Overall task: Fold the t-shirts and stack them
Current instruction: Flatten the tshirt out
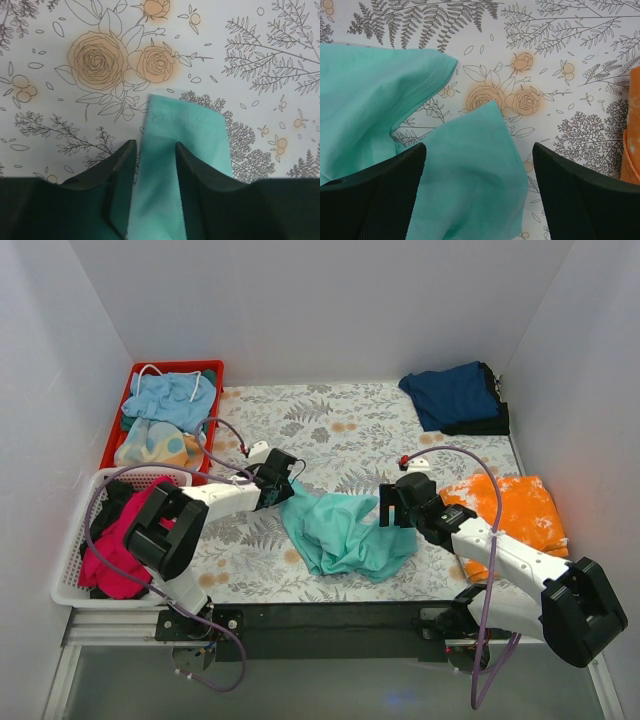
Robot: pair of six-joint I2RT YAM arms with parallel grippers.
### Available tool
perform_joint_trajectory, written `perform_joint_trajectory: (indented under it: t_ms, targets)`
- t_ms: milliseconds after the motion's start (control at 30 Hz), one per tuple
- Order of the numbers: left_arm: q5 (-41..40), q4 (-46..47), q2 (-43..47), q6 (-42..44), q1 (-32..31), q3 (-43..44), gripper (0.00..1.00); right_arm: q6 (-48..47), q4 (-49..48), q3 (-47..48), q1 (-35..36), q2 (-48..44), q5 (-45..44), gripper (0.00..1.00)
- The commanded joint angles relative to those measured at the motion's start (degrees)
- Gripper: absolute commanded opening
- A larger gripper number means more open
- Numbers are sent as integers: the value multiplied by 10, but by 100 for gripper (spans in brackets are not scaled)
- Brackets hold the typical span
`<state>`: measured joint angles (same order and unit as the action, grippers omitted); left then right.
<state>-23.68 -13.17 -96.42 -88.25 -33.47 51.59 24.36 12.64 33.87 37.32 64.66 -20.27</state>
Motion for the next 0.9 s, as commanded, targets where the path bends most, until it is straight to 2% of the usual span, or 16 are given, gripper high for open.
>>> perform_joint_trajectory:
  t_ms: [0, 167, 267, 300, 400, 533, 633, 733, 767, 867]
  targets:
    - [36, 6, -28, 24, 4, 8, 30, 12, -23, 2, 5, -9, -13, 92]
    - [48, 6, -25, 50, 3, 3, 23, 21, -23, -6, 5, -19, -18, 92]
    - [48, -11, -35, 76, 4, 14, 10, 23, -23, -7, 5, -23, -20, 91]
    - [47, -21, -40, 84, 3, 17, 0, 25, -23, -7, 5, -23, -20, 92]
    - [8, -50, -36, 84, 5, 32, 0, 25, -23, -8, 5, -23, -14, 91]
    - [-86, -88, 47, 94, 10, 86, 0, 19, -22, -11, 6, -21, -8, 91]
    - [-109, -107, 113, 121, 11, 128, 0, 20, -22, -6, 6, 6, 6, 91]
    - [-116, -121, 153, 128, 11, 129, 0, 25, -15, -3, 18, 36, 11, 91]
    - [-119, -121, 157, 129, 11, 127, 0, 30, -12, -5, 23, 43, 11, 89]
    - [-115, -121, 163, 133, 11, 125, 0, 40, -10, -13, 45, 49, 16, 71]
